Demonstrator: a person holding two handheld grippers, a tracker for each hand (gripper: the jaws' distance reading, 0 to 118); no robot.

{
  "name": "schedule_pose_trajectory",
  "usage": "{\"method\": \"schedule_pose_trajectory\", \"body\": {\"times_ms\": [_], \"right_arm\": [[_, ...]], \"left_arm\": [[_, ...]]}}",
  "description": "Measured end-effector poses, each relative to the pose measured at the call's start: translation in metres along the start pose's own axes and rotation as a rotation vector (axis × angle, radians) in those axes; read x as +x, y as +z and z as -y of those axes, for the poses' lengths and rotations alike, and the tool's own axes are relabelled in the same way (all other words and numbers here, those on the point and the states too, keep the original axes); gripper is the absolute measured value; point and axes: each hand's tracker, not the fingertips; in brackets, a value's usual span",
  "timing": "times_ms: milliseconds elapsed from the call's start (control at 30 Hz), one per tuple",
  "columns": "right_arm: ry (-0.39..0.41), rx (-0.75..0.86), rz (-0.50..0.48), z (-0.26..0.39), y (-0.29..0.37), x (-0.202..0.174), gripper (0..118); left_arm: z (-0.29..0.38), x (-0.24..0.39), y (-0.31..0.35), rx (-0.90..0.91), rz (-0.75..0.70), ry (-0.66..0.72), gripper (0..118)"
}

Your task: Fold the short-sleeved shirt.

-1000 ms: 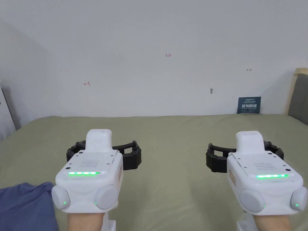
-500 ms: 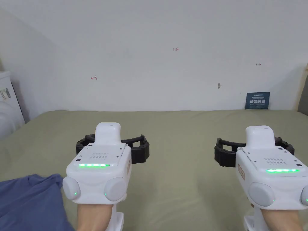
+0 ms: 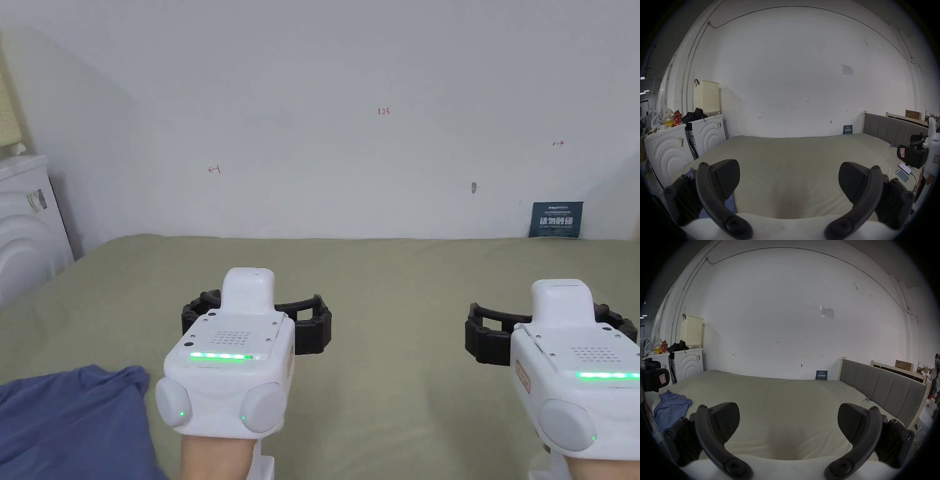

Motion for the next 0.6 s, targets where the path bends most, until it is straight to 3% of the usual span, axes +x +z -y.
{"method": "schedule_pose_trajectory", "body": {"times_ms": [600], "right_arm": [[-0.007,0.004,-0.002,-0.0021,0.0010,0.0006,118]], "left_arm": [[-0.0025,-0.0006,0.0024,0.006,0.003,0.006,118]]}}
